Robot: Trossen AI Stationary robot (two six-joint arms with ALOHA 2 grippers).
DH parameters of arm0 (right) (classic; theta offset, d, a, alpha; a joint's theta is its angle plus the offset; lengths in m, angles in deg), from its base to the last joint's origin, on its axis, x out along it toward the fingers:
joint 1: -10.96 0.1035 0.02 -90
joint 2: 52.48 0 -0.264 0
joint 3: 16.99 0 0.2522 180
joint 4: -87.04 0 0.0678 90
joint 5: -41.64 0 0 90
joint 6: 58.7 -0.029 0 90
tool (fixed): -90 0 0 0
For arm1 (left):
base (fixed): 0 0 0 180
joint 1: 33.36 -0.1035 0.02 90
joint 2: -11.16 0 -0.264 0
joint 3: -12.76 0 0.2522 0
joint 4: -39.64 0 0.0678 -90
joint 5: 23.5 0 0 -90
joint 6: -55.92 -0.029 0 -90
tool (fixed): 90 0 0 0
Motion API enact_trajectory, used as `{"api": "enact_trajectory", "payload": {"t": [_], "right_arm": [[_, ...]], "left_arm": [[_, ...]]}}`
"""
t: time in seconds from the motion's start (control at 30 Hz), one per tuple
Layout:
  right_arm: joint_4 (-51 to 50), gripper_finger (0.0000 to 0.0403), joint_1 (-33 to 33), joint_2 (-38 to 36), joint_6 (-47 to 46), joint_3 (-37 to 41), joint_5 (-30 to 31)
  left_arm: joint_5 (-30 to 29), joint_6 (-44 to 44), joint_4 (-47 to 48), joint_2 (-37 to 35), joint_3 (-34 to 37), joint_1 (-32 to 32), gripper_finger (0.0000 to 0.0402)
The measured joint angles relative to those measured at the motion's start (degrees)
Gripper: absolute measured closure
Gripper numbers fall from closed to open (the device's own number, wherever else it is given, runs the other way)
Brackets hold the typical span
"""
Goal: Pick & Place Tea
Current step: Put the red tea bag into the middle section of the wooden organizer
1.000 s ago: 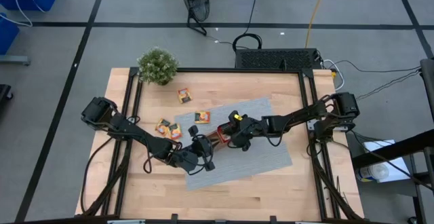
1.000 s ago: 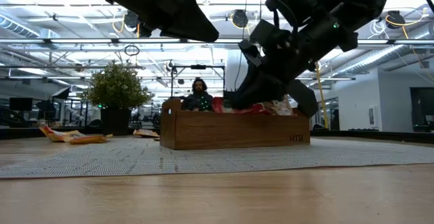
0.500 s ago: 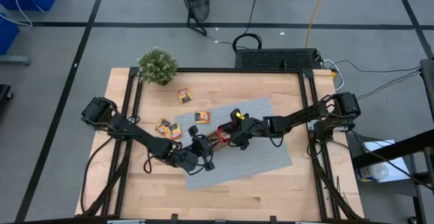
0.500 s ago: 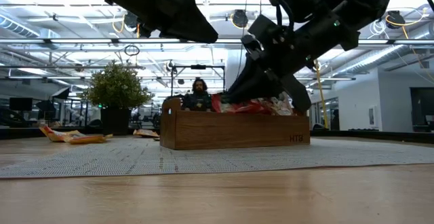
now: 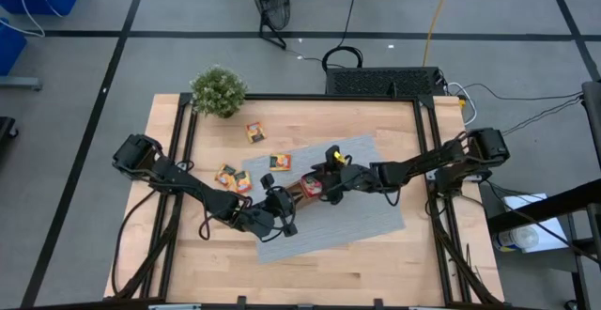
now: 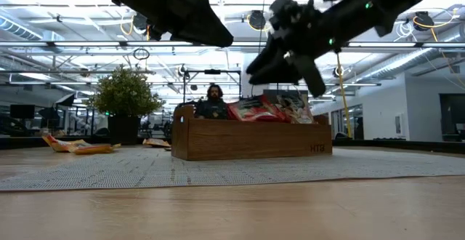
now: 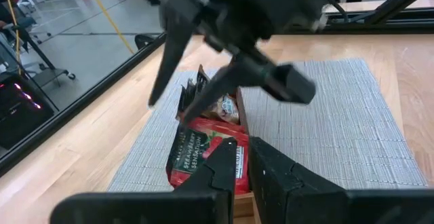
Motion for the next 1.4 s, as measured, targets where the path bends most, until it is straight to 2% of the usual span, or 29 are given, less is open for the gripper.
{"api": "enact_trajectory", "payload": {"t": [0.1,0.2,0.3,0.37,0.47,0.57,0.63,0.73,1.27,1.4], "right_arm": [[-1.8,0.0279,1.0,-1.9,-1.9,0.0,-0.6],[-8.7,0.0291,2.6,-3.9,1.1,-0.7,-0.6],[-20.6,0.0336,4.4,-4.6,3.5,-6.6,0.7],[-30.9,0.0379,5.0,-4.6,1.7,-12.8,0.1],[-45.1,0.0397,4.3,-2.4,-5.0,-21.1,-6.7],[-53.8,0.0402,2.9,1.6,-7.9,-23.2,-11.8],[-54.5,0.0402,2.2,3.7,-9.0,-22.6,-14.4],[-50.0,0.0402,2.3,5.6,-9.3,-21.9,-15.7],[-44.5,0.0403,-1.4,12.8,-9.2,-21.7,-15.8],[-44.8,0.0403,-1.5,12.8,-11.8,-21.6,-15.8]], "left_arm": [[0.0,0.0,0.1,0.0,0.0,0.0,0.0355],[0.0,0.0,0.1,0.0,0.0,0.0,0.0355],[0.0,0.1,0.1,0.0,0.0,0.0,0.0355],[0.0,0.1,0.1,0.0,0.0,-0.1,0.0355],[0.0,0.5,0.4,0.0,0.0,-0.2,0.0355],[0.0,0.6,1.0,0.0,0.0,-0.2,0.0355],[0.0,0.6,1.3,0.0,0.0,-0.2,0.0355],[0.0,0.6,1.6,0.0,0.0,-0.2,0.0355],[0.0,2.6,3.6,0.0,0.0,-0.2,0.0355],[0.0,2.6,3.6,0.0,0.0,-0.2,0.0355]]}}
